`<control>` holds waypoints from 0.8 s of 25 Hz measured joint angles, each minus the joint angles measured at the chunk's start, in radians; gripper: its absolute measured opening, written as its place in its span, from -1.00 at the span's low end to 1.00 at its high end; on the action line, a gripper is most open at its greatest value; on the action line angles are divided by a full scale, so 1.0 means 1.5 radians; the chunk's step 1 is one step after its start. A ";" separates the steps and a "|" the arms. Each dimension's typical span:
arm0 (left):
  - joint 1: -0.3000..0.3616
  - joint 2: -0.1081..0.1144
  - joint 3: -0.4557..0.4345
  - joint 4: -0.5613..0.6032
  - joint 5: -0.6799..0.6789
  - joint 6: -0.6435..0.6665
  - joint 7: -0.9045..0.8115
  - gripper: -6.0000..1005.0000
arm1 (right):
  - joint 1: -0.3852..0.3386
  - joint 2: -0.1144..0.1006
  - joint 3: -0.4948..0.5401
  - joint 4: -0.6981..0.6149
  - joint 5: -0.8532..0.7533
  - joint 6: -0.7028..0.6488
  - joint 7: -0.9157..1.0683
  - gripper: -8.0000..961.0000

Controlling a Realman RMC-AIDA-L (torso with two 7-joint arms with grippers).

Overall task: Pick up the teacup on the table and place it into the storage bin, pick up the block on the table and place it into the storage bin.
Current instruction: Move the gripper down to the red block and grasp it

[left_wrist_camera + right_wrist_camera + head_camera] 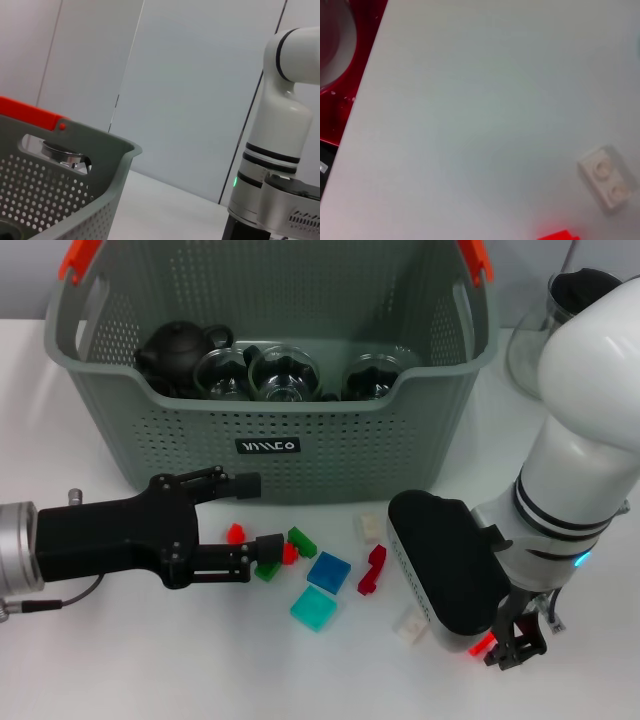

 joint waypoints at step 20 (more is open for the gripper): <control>0.001 0.004 0.000 -0.018 0.000 -0.005 0.002 0.74 | 0.003 -0.001 0.007 0.008 0.000 0.017 0.044 -0.23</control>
